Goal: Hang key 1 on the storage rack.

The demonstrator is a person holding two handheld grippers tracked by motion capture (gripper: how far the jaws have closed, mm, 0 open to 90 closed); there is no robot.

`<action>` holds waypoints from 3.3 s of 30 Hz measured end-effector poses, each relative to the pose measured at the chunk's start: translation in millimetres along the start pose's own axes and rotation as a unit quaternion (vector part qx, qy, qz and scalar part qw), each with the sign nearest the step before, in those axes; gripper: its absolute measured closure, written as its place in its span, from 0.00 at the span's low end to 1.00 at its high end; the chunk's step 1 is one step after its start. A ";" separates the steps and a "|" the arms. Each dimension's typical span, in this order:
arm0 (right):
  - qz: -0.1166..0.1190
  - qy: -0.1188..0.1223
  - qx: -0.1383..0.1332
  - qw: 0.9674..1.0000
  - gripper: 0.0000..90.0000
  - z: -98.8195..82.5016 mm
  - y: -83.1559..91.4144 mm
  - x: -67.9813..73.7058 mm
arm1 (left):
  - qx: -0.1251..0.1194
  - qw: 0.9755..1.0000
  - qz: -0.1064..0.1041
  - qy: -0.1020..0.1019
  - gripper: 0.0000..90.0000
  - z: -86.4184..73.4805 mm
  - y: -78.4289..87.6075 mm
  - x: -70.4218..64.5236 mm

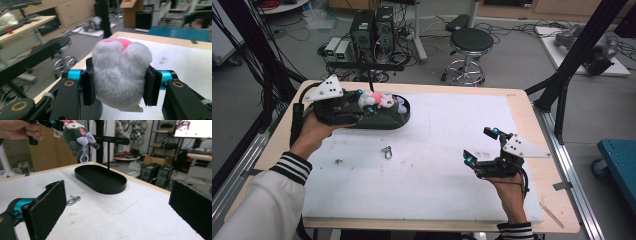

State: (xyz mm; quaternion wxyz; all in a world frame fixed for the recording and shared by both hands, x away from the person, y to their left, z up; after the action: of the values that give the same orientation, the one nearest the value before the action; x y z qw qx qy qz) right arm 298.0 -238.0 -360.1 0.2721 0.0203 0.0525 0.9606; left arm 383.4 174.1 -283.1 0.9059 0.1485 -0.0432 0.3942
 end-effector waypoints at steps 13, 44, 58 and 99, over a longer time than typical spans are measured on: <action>-0.040 -0.004 -0.016 0.999 0.01 -29.1 14.6 -2.1 | 0.013 0.998 0.061 0.021 0.60 -0.8 -0.5 27.8; -0.108 0.009 -0.068 0.992 0.01 -65.5 21.1 0.8 | 0.036 0.982 0.181 0.031 0.60 12.9 -0.7 68.3; -0.126 0.007 -0.072 0.989 0.01 -76.2 21.0 -2.9 | 0.037 0.975 0.214 0.043 0.60 10.2 -8.2 82.5; -0.126 -0.003 -0.069 0.990 0.01 -89.8 16.4 -5.9 | 0.040 0.974 0.220 0.024 0.60 34.1 -46.3 90.7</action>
State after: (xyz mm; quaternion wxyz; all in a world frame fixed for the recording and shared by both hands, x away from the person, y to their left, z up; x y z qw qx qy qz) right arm 288.4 -263.0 -447.6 0.3920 -0.0025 -0.0127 0.9199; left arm 480.7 197.5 -243.8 0.7910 0.1621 -0.0372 0.5887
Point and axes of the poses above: each handheld gripper's, and its own axes: y roughly backward along the jaws, z roughly out of its top, x roughly to its left, the point moved 3 cm from there along -y, roughly forward along the jaws, and after that the axes turned 12 degrees about z, right-handed, at the moved point
